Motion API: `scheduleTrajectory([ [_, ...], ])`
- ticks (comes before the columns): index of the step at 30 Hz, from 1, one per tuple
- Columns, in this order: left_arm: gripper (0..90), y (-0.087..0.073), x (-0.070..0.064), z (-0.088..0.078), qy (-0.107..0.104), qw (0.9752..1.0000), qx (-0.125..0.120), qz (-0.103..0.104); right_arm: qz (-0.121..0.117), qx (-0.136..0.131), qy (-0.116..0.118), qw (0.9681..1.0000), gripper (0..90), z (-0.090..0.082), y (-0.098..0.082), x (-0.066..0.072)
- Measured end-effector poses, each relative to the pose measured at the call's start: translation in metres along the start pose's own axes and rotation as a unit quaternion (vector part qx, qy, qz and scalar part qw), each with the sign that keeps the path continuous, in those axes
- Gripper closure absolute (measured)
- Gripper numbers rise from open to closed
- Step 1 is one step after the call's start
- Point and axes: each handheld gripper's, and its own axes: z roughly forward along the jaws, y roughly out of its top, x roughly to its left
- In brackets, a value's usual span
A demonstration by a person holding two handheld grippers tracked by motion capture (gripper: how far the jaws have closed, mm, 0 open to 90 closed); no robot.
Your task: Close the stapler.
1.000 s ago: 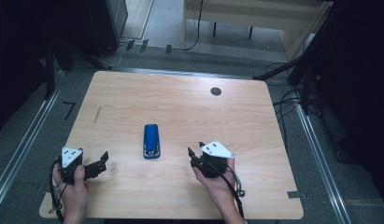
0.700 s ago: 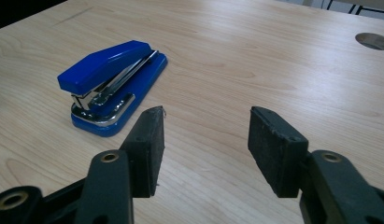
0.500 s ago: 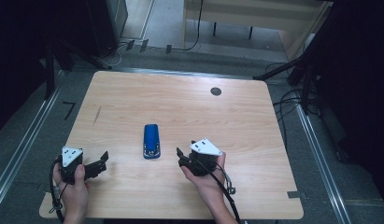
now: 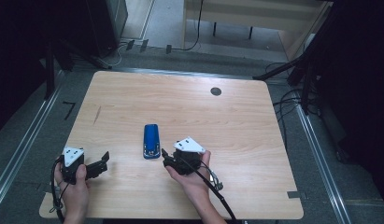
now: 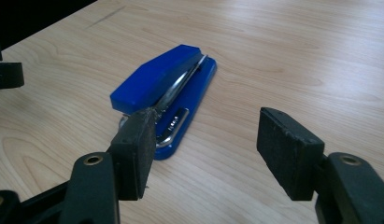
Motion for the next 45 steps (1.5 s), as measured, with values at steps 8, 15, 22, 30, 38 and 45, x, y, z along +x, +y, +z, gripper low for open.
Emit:
scheduleTrajectory([
  [8,6.8,0.000,0.000,0.000,0.001,1.0000,0.000,-0.002,-0.003,0.003,-0.005,1.0000,37.4,0.019,0.000,0.019],
  [15,6.9,0.000,0.000,0.001,0.000,1.0000,0.002,-0.001,-0.002,0.005,0.001,1.0000,36.0,0.031,0.003,0.031],
  [22,6.9,0.001,-0.001,0.001,0.005,1.0000,0.006,0.003,-0.012,0.021,-0.001,0.9997,35.6,0.045,0.003,0.042],
  [30,6.9,0.001,-0.001,0.002,0.004,1.0000,0.007,0.004,0.003,0.025,-0.022,0.9994,41.4,0.060,0.002,0.041],
  [38,6.9,0.001,-0.002,0.002,0.006,0.9999,0.009,0.007,-0.005,0.022,-0.046,0.9987,50.7,0.074,0.004,0.051],
  [45,6.9,0.001,-0.002,0.003,0.005,0.9999,0.012,0.009,-0.013,0.029,-0.070,0.9970,55.6,0.083,0.002,0.055],
])
